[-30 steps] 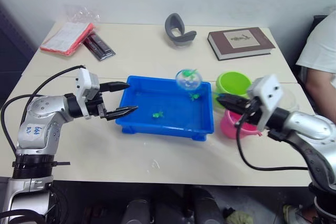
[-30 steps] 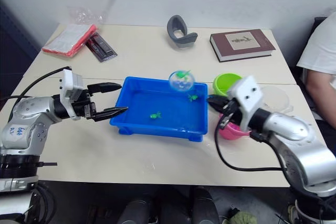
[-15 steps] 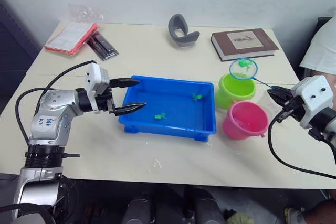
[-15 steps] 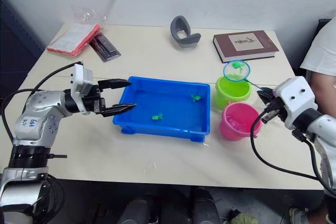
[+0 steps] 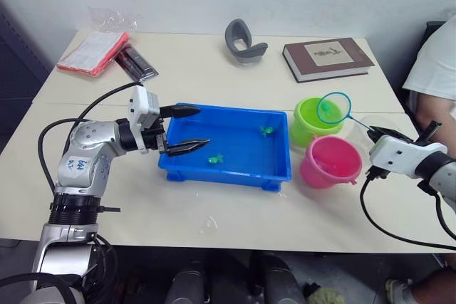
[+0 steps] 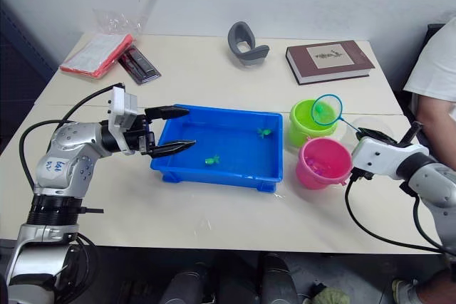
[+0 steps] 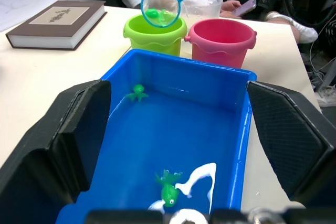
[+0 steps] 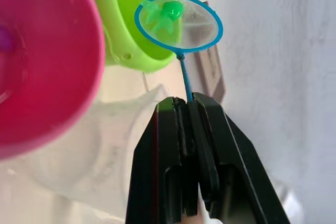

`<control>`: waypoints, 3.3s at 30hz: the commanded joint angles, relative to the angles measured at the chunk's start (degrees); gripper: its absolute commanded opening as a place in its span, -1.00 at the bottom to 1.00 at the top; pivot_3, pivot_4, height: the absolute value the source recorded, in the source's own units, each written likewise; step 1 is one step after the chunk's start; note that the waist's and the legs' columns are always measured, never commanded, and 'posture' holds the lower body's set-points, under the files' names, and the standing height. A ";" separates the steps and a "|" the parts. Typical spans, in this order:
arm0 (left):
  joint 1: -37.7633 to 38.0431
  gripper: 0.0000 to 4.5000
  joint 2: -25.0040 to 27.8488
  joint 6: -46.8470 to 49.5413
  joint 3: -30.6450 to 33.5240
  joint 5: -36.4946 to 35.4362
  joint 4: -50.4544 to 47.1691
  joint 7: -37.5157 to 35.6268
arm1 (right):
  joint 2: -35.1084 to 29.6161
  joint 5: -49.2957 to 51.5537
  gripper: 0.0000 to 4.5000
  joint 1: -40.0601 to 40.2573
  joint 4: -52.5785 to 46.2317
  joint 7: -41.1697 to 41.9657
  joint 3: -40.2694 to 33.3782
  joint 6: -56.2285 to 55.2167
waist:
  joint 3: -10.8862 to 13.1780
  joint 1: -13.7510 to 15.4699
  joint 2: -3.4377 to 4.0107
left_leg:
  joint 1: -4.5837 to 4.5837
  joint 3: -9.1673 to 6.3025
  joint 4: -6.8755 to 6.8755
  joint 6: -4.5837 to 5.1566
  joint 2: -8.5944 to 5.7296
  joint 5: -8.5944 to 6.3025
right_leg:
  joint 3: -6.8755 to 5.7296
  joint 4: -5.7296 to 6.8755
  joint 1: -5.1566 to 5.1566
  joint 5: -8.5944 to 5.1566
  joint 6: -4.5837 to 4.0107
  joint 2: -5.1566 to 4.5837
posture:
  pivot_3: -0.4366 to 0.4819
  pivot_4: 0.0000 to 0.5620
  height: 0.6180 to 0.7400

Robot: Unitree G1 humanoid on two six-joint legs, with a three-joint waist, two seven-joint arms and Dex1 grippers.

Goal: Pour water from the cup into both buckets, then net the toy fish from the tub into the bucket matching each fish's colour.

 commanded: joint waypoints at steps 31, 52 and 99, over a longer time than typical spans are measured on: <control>0.60 0.96 -1.84 -3.03 0.38 0.11 0.48 1.75 | -11.25 -19.36 -1.00 -12.88 16.50 -21.97 8.96 -24.65 | 0.00 -0.30 0.01 | 0.05 0.10 0.03 -0.07 0.05 0.05 | 0.14 0.06 -0.01 0.00 0.00 0.03 | -0.05 -0.47 1.00; 4.38 0.96 4.60 -1.38 3.77 -0.78 -1.11 1.12 | -2.61 75.12 -1.00 -19.63 -30.68 4.68 11.08 66.24 | 0.00 0.44 0.01 | -0.08 -0.28 0.29 0.03 0.08 -0.02 | -0.09 0.17 0.05 0.01 -0.07 -0.27 | -0.05 -0.47 1.00; 13.21 0.96 5.68 1.17 7.54 -1.95 -10.64 5.24 | 33.84 56.36 -1.00 -38.55 -22.85 -23.25 9.88 107.96 | -0.01 -0.44 -0.01 | -0.14 -0.05 0.17 0.03 0.05 -0.03 | -0.03 0.24 -0.13 0.02 -0.08 -0.10 | -0.05 -0.47 1.00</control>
